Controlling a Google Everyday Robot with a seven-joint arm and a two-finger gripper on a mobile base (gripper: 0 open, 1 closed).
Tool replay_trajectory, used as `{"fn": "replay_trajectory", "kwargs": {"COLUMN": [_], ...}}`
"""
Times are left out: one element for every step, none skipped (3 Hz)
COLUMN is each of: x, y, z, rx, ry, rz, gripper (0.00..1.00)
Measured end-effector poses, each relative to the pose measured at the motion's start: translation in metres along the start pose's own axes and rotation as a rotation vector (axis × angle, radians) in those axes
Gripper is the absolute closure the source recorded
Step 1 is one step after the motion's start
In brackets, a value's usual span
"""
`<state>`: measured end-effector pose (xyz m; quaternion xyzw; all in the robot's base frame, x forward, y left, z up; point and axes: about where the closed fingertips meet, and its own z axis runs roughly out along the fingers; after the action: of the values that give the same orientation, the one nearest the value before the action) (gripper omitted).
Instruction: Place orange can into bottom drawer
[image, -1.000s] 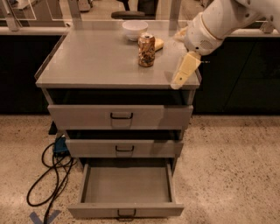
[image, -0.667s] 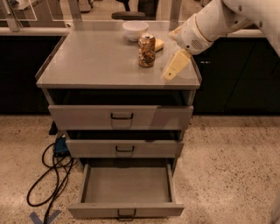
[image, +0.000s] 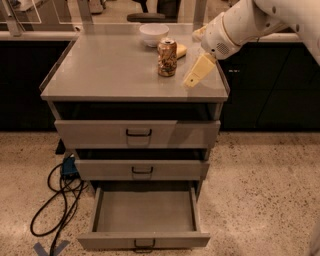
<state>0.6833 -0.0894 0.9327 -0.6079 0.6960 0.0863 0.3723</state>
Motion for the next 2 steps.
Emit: {"fn": "replay_trajectory", "kwargs": {"x": [0.002,0.016], "y": [-0.019,-0.039], "z": [0.002,0.01], "rx": [0.057,0.148], "ry": [-0.061,-0.18], "rz": [0.015,0.12], "gripper": [0.0,0.0]}}
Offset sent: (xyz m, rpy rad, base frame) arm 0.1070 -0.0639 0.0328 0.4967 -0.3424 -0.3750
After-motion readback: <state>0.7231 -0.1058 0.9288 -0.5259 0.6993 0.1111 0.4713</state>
